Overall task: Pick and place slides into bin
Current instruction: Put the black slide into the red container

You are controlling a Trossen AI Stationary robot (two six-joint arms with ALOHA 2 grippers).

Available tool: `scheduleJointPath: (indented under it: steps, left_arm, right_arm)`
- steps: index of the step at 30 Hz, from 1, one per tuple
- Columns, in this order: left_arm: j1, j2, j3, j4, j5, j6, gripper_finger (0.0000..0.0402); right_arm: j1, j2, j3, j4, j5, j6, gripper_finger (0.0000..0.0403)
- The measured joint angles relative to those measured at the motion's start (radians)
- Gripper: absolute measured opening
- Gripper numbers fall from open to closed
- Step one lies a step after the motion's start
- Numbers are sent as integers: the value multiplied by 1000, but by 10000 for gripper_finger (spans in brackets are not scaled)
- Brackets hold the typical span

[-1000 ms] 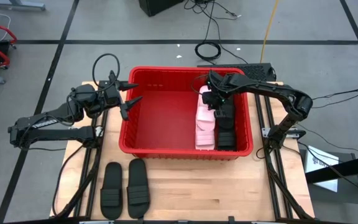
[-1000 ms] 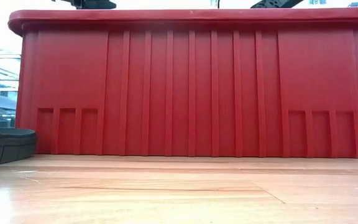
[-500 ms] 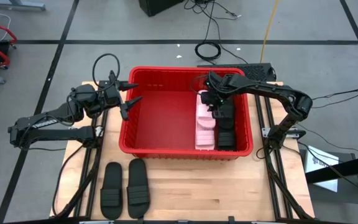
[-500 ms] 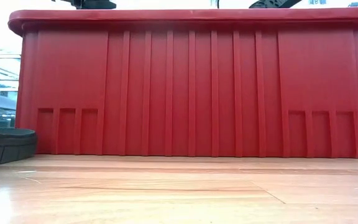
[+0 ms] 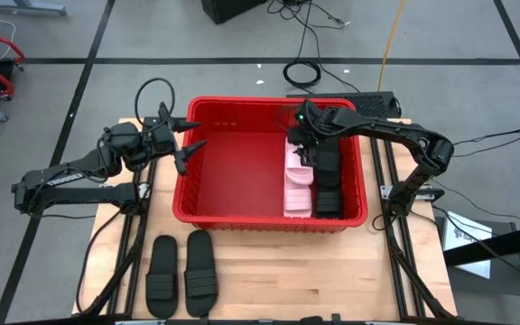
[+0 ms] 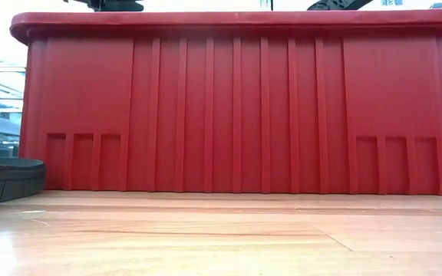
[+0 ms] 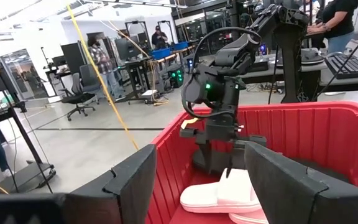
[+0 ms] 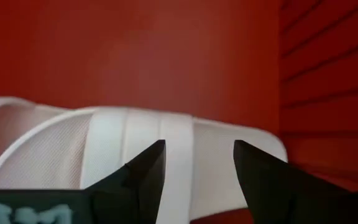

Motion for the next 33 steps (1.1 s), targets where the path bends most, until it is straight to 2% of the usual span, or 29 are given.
scheduleJointPath:
  steps: [7, 17, 26, 29, 33]
  left_arm:
    - [0, 0, 0, 0, 2, 1, 250]
    - [-26, -62, 0, -15, 62, -22, 250]
    - [-172, -125, 0, -27, 145, -46, 250]
    - [-239, -128, 0, -29, 145, -42, 250]
    - [-320, -124, 0, -26, 95, -37, 250]
  right_arm:
    - [14, -24, 0, 109, -1, 52, 172]
    - [78, -148, 0, 294, -5, 165, 171]
    - [178, -255, 0, 375, -8, 283, 171]
    - [224, -280, 0, 382, -8, 319, 171]
    - [295, -300, 0, 383, -9, 351, 171]
